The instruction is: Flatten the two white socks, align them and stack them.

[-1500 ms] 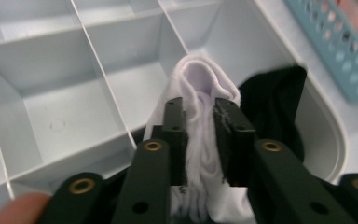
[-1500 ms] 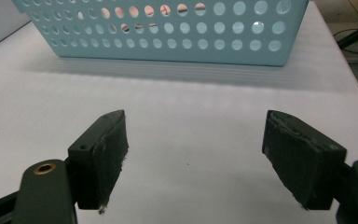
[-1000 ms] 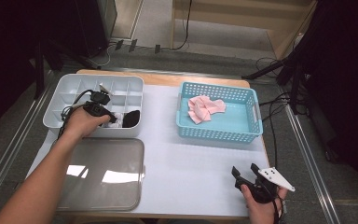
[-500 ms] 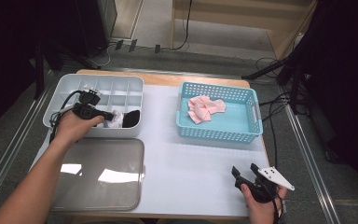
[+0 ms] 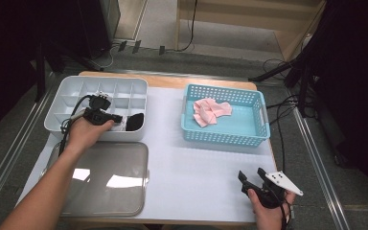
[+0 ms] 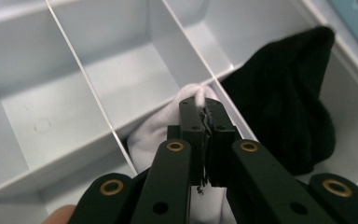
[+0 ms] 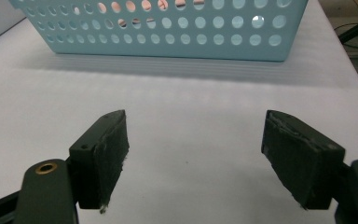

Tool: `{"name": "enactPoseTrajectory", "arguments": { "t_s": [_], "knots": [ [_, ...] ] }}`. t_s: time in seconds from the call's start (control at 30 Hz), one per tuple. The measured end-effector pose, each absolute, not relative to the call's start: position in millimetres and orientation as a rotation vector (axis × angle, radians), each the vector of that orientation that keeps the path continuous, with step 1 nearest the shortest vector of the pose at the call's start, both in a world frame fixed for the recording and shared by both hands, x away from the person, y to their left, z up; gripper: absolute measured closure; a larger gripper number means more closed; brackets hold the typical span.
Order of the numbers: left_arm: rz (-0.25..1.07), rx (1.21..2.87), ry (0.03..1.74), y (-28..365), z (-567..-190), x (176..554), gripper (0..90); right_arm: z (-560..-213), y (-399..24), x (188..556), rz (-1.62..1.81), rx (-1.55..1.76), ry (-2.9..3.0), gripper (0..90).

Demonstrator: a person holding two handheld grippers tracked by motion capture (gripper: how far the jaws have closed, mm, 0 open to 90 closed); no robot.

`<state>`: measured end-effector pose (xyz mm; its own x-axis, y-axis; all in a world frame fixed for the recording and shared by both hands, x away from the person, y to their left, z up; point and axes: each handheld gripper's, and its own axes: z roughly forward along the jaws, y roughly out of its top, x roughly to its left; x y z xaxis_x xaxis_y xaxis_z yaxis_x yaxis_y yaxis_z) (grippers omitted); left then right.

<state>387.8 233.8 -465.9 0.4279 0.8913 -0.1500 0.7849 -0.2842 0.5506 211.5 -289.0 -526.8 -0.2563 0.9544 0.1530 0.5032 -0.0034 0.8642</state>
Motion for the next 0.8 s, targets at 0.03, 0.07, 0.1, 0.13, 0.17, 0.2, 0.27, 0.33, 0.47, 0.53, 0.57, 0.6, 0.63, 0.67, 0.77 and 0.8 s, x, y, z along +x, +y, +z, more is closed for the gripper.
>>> {"name": "enactPoseTrajectory", "arguments": {
  "t_s": [0.03, 0.07, 0.1, 0.13, 0.17, 0.2, 0.27, 0.33, 0.47, 0.53, 0.57, 0.6, 0.63, 0.67, 0.77, 0.8],
  "knots": [
    [0.215, 2.136, 1.433, 234.3, -467.9, 390.3, 90.0, -526.8, -288.9, 211.6, 1.198, 1.505, 1.788, 22.6],
    [0.174, 2.118, 1.456, 236.6, -467.8, 393.3, 90.0, -526.8, -288.8, 211.6, 1.197, 1.505, 1.787, 22.6],
    [0.150, 2.121, 1.469, 237.1, -468.1, 396.4, 90.0, -526.7, -288.7, 211.3, 1.197, 1.504, 1.786, 22.7],
    [0.139, 2.133, 1.477, 236.6, -468.6, 399.1, 90.0, -526.6, -288.7, 211.2, 1.196, 1.502, 1.786, 22.6],
    [0.126, 2.151, 1.482, 236.0, -468.2, 400.9, 90.0, -526.6, -288.6, 211.1, 1.194, 1.500, 1.786, 22.6],
    [0.136, 2.161, 1.478, 234.1, -468.0, 400.9, 90.0, -526.6, -288.4, 211.1, 1.195, 1.497, 1.785, 22.7],
    [0.142, 2.125, 1.466, 236.8, -468.2, 398.7, 89.5, -526.6, -288.1, 211.0, 1.193, 1.500, 1.785, 22.7],
    [0.151, 2.076, 1.436, 241.2, -468.6, 392.9, 85.7, -526.5, -288.6, 210.9, 1.195, 1.502, 1.785, 22.6],
    [0.236, 1.929, 1.397, 254.5, -467.0, 375.3, 73.0, -526.8, -288.8, 211.6, 1.197, 1.503, 1.788, 22.6],
    [0.280, 1.873, 1.369, 259.9, -466.0, 365.7, 70.9, -526.8, -288.2, 211.7, 1.195, 1.502, 1.788, 22.6],
    [0.293, 1.850, 1.358, 261.5, -465.0, 360.8, 70.2, -526.8, -288.2, 211.8, 1.194, 1.500, 1.788, 22.6],
    [0.314, 1.827, 1.339, 263.5, -463.9, 354.9, 68.8, -526.8, -288.2, 211.8, 1.193, 1.500, 1.788, 22.6],
    [0.323, 1.808, 1.326, 264.0, -463.5, 351.4, 66.5, -526.7, -288.1, 211.7, 1.191, 1.502, 1.788, 22.6],
    [0.329, 1.786, 1.311, 265.1, -463.0, 346.9, 64.3, -526.7, -288.1, 211.7, 1.190, 1.501, 1.787, 22.6],
    [0.344, 1.714, 1.274, 267.9, -462.9, 332.8, 58.1, -526.6, -287.7, 211.3, 1.185, 1.502, 1.783, 22.6],
    [0.359, 1.706, 1.262, 268.4, -463.0, 329.3, 55.2, -526.5, -287.6, 211.2, 1.183, 1.502, 1.783, 22.6]
  ]
}}
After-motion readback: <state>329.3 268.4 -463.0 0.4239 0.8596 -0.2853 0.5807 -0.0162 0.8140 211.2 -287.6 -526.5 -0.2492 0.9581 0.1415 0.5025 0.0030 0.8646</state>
